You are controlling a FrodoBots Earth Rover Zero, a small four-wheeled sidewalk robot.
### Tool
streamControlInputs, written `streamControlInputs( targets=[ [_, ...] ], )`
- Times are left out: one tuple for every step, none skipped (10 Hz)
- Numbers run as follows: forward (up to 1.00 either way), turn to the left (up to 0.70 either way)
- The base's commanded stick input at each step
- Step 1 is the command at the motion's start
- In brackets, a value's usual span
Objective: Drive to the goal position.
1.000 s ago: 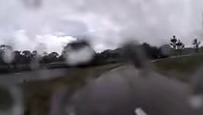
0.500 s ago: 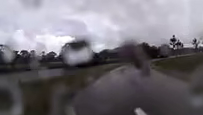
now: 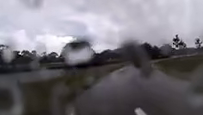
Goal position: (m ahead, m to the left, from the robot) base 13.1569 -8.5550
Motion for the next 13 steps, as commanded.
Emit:
streamControlInputs(
  targets=[
    [0.85, 0.0],
    [0.85, 0.0],
    [0.85, 0.0],
    [0.85, -0.02],
    [0.85, -0.13],
    [0.85, -0.26],
    [0.85, -0.34],
    [0.85, -0.34],
    [0.85, -0.34],
    [0.85, -0.34],
    [0.85, -0.34],
    [0.85, -0.34],
    [0.85, -0.34]
  ],
)
